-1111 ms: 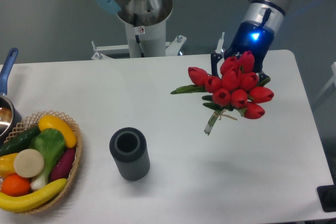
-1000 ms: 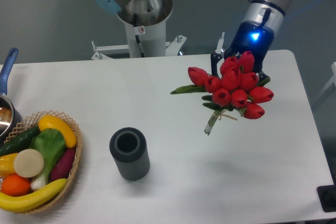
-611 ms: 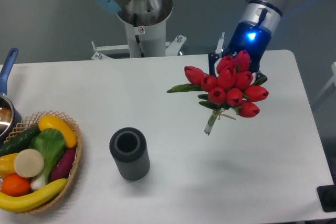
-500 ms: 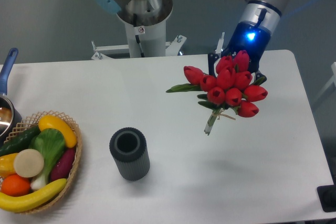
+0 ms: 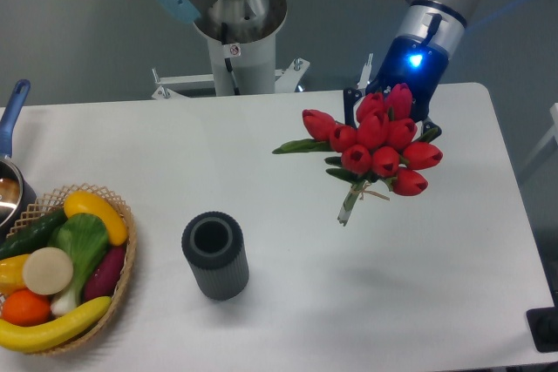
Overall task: Insert the flowers into the vase
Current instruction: 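Hold the red tulip bunch in the gripper and start moving toward the vase, then carry the tulips over the dark grey vase, stems pointing down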
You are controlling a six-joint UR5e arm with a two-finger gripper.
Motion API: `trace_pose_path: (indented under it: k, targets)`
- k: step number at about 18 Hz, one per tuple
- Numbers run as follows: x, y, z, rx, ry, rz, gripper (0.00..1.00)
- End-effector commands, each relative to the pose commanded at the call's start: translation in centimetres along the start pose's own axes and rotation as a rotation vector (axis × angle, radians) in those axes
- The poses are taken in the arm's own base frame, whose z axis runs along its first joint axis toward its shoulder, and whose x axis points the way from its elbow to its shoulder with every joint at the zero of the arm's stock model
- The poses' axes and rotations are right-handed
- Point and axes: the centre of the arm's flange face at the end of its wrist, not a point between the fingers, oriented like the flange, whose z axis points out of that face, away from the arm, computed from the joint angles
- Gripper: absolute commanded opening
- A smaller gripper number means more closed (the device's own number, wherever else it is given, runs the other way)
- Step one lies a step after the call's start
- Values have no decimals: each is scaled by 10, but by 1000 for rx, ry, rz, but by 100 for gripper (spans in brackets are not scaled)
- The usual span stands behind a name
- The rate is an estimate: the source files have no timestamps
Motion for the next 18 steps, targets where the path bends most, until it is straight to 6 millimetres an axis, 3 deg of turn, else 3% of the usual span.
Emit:
trace_pose_path:
  k: [11,18]
  targets:
    - [34,-33,24,-1,50,76,32]
    - [78,-62,51,10,125,141,33]
